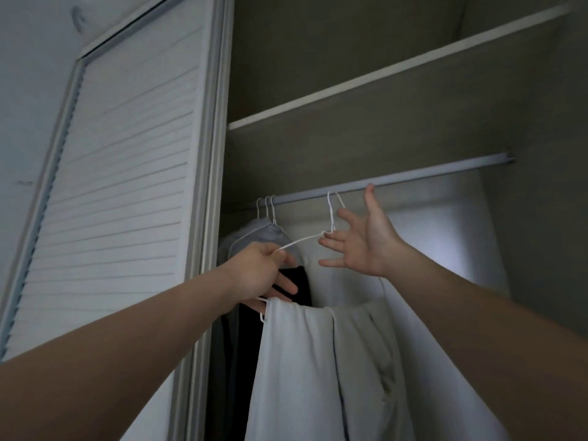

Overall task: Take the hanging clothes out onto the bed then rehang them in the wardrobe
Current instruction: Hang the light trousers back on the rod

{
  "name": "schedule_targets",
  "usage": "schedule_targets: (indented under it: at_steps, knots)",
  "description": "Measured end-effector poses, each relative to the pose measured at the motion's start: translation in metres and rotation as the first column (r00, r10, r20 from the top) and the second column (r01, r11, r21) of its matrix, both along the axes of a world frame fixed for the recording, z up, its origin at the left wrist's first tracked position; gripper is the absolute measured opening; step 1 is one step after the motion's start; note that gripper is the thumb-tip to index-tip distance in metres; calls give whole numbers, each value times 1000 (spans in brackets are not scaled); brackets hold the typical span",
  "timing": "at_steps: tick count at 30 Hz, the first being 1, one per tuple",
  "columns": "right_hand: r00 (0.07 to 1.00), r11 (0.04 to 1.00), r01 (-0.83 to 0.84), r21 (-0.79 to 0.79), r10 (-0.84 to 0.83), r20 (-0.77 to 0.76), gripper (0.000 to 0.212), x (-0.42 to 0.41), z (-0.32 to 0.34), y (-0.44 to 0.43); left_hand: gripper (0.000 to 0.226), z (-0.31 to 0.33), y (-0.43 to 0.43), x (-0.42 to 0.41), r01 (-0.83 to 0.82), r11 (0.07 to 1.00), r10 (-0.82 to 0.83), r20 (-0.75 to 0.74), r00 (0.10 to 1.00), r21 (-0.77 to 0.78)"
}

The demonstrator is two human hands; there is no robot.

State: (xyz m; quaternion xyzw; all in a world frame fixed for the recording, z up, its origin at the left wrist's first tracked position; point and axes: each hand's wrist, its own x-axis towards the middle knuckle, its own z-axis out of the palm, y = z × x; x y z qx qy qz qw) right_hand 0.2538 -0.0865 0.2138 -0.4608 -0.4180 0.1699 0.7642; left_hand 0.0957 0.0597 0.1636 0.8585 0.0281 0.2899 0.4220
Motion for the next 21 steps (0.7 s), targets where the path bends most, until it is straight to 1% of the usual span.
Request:
schedule_targets:
  at_steps: [5, 12, 16, 21]
  knots:
    - [998, 999, -38, 25, 37, 51, 105, 55, 31, 27, 31, 24, 17, 55, -84, 995, 80, 62, 995, 55]
    - [992, 996, -59, 70, 51, 115, 103, 107, 83, 48, 29, 67, 29, 116, -175, 982, 158, 204, 966, 71]
    - [992, 996, -42, 84, 32, 119, 102, 132, 98, 53, 27, 87, 29, 145, -249, 962, 225, 190, 956, 112]
    - [996, 996, -33, 79, 26, 79, 102, 164, 93, 58, 24, 91, 26, 175, -279, 947, 258, 140, 956, 161]
